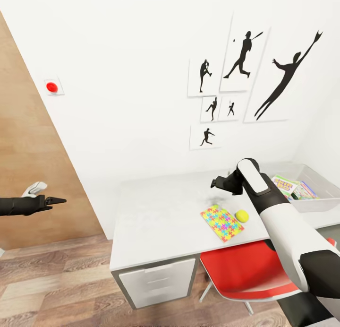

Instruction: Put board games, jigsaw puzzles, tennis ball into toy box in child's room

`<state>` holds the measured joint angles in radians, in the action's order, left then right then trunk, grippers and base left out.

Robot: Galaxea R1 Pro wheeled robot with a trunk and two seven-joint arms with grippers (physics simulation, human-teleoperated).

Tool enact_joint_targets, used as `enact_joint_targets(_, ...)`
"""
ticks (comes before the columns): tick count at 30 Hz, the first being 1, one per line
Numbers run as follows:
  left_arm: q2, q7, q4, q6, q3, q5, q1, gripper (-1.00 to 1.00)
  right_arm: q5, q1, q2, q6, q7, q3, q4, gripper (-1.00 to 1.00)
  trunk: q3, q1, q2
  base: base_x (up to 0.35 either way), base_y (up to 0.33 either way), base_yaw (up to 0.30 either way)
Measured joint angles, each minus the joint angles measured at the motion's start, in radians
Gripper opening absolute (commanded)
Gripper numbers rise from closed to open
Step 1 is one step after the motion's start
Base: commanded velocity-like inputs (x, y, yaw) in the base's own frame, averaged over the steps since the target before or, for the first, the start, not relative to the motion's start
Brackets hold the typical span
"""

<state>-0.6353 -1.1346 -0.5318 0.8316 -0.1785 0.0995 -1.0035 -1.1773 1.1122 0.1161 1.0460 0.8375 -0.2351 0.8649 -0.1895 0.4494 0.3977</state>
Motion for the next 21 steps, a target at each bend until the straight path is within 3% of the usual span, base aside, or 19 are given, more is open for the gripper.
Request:
enact_joint_targets(7, 0.000, -0.008, 0.000, 0.004, 0.000, -0.002, 0.000, 1.00, 0.001, 0.000, 0.017, 0.000, -0.007, 0.001, 0.002, 1.00, -0.011, 0.000, 0.000, 0.049, 0.000, 0.000)
enact_joint_targets(21, -0.001, -0.026, 0.000, 0.006, 0.000, -0.004, 0.000, 1.00, 0.002, 0.001, 0.026, 0.000, -0.054, 0.000, 0.002, 1.00, -0.034, 0.000, 0.000, 0.017, 0.000, 0.000)
